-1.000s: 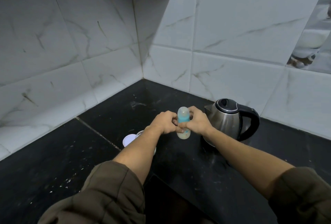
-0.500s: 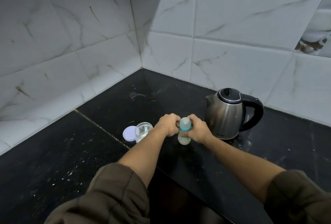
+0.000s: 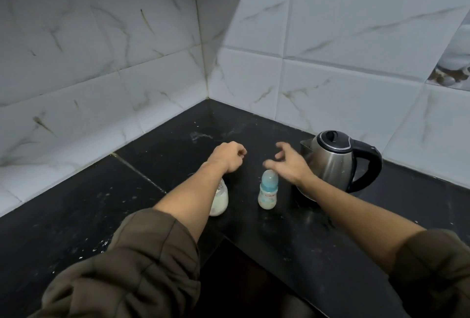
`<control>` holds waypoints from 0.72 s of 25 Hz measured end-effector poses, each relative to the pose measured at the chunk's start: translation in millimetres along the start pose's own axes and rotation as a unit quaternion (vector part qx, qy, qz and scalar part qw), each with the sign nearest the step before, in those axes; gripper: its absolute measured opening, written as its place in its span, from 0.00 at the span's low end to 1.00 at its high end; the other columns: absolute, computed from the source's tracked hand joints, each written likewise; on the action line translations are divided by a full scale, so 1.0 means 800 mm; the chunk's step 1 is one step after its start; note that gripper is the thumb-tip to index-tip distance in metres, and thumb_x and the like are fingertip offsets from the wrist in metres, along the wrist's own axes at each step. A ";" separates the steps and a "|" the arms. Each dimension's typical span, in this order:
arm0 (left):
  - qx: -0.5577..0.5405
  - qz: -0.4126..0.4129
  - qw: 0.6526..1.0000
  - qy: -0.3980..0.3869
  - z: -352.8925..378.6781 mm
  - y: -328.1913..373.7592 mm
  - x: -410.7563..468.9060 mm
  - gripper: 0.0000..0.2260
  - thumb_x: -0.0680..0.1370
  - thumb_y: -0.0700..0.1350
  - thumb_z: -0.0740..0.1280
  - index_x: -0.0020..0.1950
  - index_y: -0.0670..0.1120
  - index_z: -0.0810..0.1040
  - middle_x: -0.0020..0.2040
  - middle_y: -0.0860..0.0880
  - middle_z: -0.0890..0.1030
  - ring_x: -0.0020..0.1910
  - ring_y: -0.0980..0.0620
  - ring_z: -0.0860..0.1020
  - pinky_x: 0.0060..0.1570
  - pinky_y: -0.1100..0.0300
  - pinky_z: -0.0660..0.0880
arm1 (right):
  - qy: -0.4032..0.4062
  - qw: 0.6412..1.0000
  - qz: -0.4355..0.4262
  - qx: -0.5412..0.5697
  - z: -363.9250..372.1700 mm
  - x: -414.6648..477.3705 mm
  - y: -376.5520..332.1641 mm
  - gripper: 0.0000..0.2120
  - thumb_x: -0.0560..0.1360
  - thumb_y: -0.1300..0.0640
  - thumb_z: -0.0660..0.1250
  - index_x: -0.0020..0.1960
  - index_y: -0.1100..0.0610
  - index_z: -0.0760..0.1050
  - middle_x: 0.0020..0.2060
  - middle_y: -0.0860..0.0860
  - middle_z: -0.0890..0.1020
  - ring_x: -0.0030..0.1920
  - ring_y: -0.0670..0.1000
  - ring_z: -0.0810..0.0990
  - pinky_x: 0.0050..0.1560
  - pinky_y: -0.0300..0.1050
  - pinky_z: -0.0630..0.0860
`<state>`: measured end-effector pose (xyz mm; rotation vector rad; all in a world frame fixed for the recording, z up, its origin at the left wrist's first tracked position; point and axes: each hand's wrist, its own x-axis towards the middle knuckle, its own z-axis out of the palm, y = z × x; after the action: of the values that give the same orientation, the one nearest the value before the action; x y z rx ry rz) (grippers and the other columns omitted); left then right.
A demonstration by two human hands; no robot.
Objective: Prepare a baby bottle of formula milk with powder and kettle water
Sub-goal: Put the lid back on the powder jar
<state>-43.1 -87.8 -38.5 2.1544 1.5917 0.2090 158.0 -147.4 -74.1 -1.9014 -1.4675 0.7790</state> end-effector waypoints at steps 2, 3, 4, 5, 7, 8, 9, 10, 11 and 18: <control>-0.002 -0.016 0.999 0.049 -0.026 -0.015 0.001 0.20 0.80 0.37 0.61 0.68 0.50 0.81 0.65 0.47 0.82 0.65 0.45 0.79 0.69 0.48 0.74 | 0.083 0.995 -0.054 0.006 -0.005 0.010 -0.039 0.31 0.72 0.45 0.74 0.73 0.52 0.72 0.52 0.48 0.79 0.52 0.50 0.79 0.52 0.45 0.72; -0.003 -0.025 0.997 0.072 -0.037 -0.023 0.000 0.20 0.80 0.38 0.61 0.69 0.51 0.81 0.66 0.46 0.82 0.65 0.44 0.79 0.69 0.47 0.74 | 0.093 0.992 -0.080 -0.006 -0.003 0.015 -0.059 0.27 0.73 0.46 0.73 0.70 0.52 0.74 0.49 0.48 0.79 0.50 0.49 0.79 0.50 0.45 0.72; -0.004 -0.033 0.995 0.093 -0.048 -0.032 -0.002 0.19 0.80 0.39 0.62 0.69 0.51 0.80 0.66 0.46 0.82 0.65 0.43 0.79 0.68 0.47 0.75 | 0.081 0.991 -0.100 -0.025 0.003 0.020 -0.079 0.23 0.74 0.48 0.73 0.68 0.51 0.76 0.48 0.47 0.80 0.49 0.49 0.80 0.49 0.45 0.72; -0.004 -0.043 0.993 0.113 -0.059 -0.044 -0.006 0.19 0.81 0.39 0.62 0.70 0.51 0.80 0.67 0.45 0.82 0.65 0.42 0.79 0.68 0.46 0.75 | 0.051 0.991 -0.117 -0.048 0.015 0.024 -0.100 0.20 0.75 0.49 0.73 0.65 0.51 0.78 0.46 0.46 0.81 0.48 0.50 0.81 0.49 0.45 0.73; 0.001 -0.063 0.986 0.152 -0.076 -0.072 -0.015 0.19 0.80 0.41 0.63 0.70 0.51 0.80 0.65 0.45 0.82 0.64 0.41 0.79 0.65 0.47 0.76 | -0.030 0.985 -0.140 -0.099 0.050 0.030 -0.139 0.15 0.76 0.51 0.73 0.62 0.50 0.80 0.44 0.45 0.83 0.50 0.51 0.83 0.51 0.47 0.76; 0.004 -0.074 0.983 0.167 -0.084 -0.089 -0.020 0.19 0.80 0.42 0.63 0.70 0.51 0.80 0.65 0.45 0.83 0.64 0.41 0.79 0.63 0.47 0.76 | -0.069 0.978 -0.152 -0.126 0.070 0.032 -0.156 0.14 0.76 0.52 0.74 0.61 0.50 0.81 0.45 0.45 0.84 0.52 0.52 0.84 0.54 0.47 0.78; 0.005 -0.085 0.981 0.177 -0.091 -0.106 -0.026 0.19 0.80 0.42 0.63 0.69 0.51 0.80 0.64 0.45 0.83 0.64 0.41 0.80 0.63 0.48 0.76 | -0.101 0.969 -0.163 -0.155 0.092 0.033 -0.170 0.14 0.76 0.52 0.74 0.61 0.51 0.82 0.46 0.46 0.84 0.54 0.53 0.84 0.58 0.48 0.79; 0.004 -0.095 0.979 0.181 -0.096 -0.124 -0.030 0.19 0.80 0.42 0.63 0.69 0.51 0.80 0.64 0.45 0.83 0.64 0.41 0.80 0.63 0.48 0.76 | -0.126 0.959 -0.171 -0.186 0.113 0.034 -0.181 0.15 0.76 0.52 0.75 0.62 0.51 0.83 0.48 0.47 0.84 0.56 0.53 0.84 0.60 0.49 0.79; 0.001 -0.105 0.978 0.180 -0.100 -0.142 -0.034 0.19 0.80 0.41 0.63 0.70 0.51 0.80 0.65 0.45 0.83 0.64 0.42 0.79 0.63 0.48 0.77 | -0.148 0.949 -0.177 -0.216 0.135 0.034 -0.189 0.17 0.76 0.52 0.75 0.64 0.51 0.82 0.51 0.48 0.84 0.58 0.53 0.83 0.61 0.50 0.79; -0.014 -0.140 0.981 0.134 -0.108 -0.246 -0.039 0.19 0.80 0.41 0.62 0.71 0.51 0.79 0.66 0.48 0.82 0.66 0.45 0.79 0.67 0.48 0.76 | -0.242 0.865 -0.182 -0.400 0.244 0.057 -0.205 0.33 0.74 0.50 0.76 0.76 0.53 0.71 0.67 0.54 0.79 0.64 0.58 0.80 0.59 0.53 0.80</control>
<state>-257.0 -48.2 -43.8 1.9159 2.0068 0.4435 -81.7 -48.6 -78.9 -1.9205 -2.7000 0.5098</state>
